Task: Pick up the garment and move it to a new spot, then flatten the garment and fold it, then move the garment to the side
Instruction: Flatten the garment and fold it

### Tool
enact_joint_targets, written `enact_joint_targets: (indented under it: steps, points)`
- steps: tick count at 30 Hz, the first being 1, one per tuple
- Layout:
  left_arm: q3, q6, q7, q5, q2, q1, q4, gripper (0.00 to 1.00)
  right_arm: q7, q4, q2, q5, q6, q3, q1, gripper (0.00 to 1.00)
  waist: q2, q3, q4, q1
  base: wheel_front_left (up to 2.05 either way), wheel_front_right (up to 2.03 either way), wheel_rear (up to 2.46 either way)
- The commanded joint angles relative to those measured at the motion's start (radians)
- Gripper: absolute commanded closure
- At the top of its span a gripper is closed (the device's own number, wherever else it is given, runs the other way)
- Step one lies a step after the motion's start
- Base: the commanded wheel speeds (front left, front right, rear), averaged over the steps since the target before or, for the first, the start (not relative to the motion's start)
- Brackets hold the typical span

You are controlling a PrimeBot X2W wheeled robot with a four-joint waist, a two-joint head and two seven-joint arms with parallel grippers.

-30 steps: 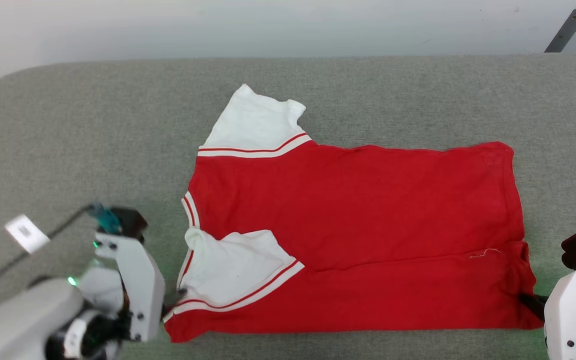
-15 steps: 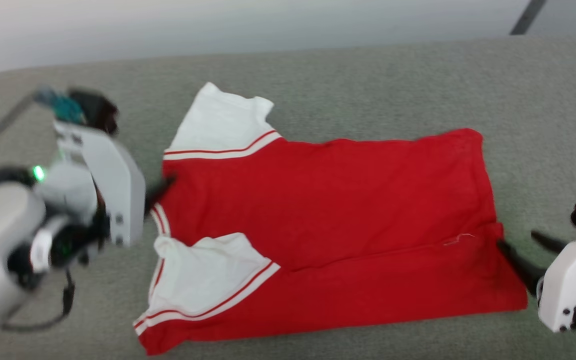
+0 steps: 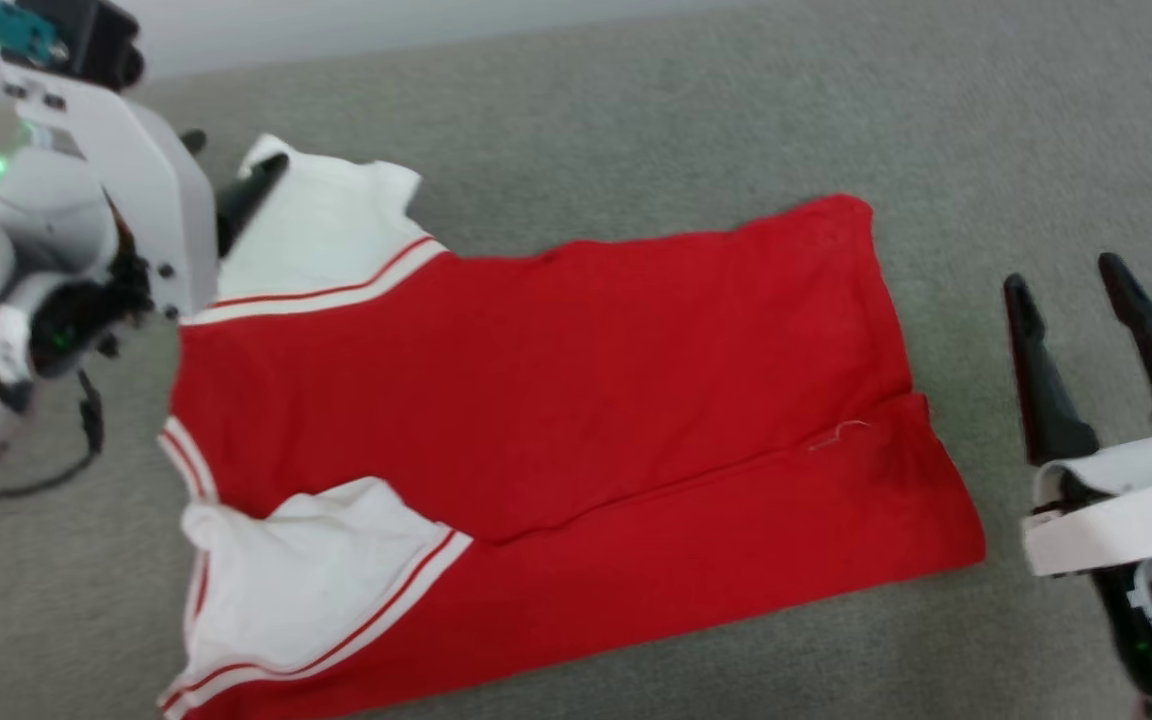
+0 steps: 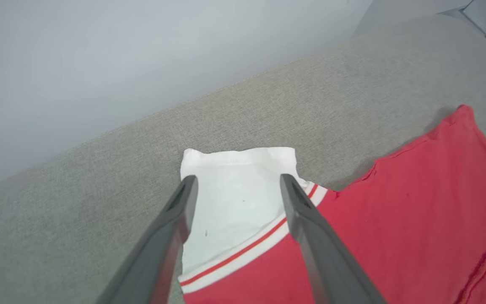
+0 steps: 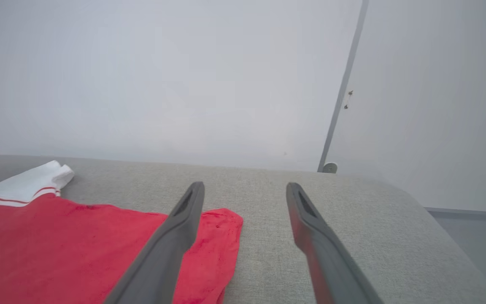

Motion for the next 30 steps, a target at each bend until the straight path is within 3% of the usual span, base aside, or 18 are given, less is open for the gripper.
enact_joint_targets:
  steps: [1,16,23,24,25,30]
  points:
    - [-0.001,-0.021,-0.008,0.019,-0.007,-0.031,0.038,0.0,-0.055,0.013,0.018,-0.025,-0.001,0.014,-0.012,0.0,-0.0001,0.063,-0.06,0.0,0.0,0.0,0.0]
    - [-0.034,-0.108,0.137,0.041,-0.012,-0.168,0.355,0.0,-0.172,0.106,0.085,-0.039,-0.001,0.07,-0.053,0.0,-0.0001,0.177,-0.158,0.0,0.0,0.0,0.0]
    - [-0.056,-0.093,0.218,0.035,-0.044,-0.176,0.486,0.0,-0.142,0.115,0.071,-0.03,-0.001,0.082,-0.064,0.0,-0.0001,0.193,-0.167,0.0,0.0,0.0,0.0]
    - [-0.063,-0.101,0.237,0.032,-0.049,-0.169,0.498,0.6,-0.133,0.113,0.072,-0.026,-0.001,0.084,-0.065,0.0,-0.0001,0.194,-0.168,0.0,0.0,0.0,0.0]
    - [-0.065,-0.099,0.259,0.019,-0.056,-0.163,0.513,1.0,-0.124,0.111,0.071,-0.02,-0.001,0.087,-0.063,0.0,-0.0001,0.194,-0.167,0.0,0.0,0.0,0.0]
    - [-0.077,-0.114,0.314,0.005,-0.071,-0.153,0.537,1.0,-0.058,0.09,0.064,0.008,-0.001,0.088,-0.069,0.0,-0.0001,0.193,-0.156,0.0,0.0,0.0,0.0]
